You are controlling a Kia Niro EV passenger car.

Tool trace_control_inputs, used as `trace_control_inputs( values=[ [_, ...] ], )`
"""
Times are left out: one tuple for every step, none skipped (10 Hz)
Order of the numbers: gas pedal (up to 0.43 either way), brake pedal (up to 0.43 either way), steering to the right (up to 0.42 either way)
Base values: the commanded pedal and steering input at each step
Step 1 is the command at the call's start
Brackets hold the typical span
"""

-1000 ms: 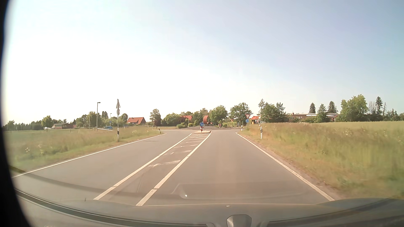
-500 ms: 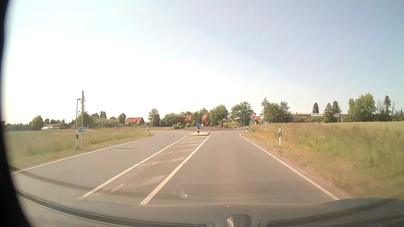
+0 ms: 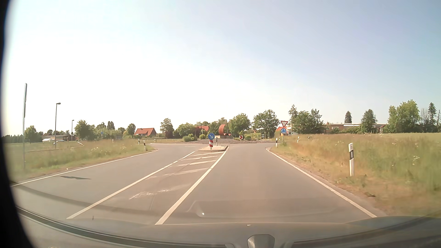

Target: Follow the waypoints while adhering to traffic rules and regulations

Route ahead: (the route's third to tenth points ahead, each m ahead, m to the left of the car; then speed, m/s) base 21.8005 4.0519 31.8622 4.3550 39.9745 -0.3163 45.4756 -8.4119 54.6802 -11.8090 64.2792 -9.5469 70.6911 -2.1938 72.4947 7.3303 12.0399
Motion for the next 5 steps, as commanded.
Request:
trace_control_inputs(
  values=[
    [0.000, 0.006, 0.002],
    [0.000, 0.006, 0.002],
    [0.000, 0.006, 0.003],
    [0.000, 0.006, 0.003],
    [0.000, 0.006, 0.006]
  ],
)
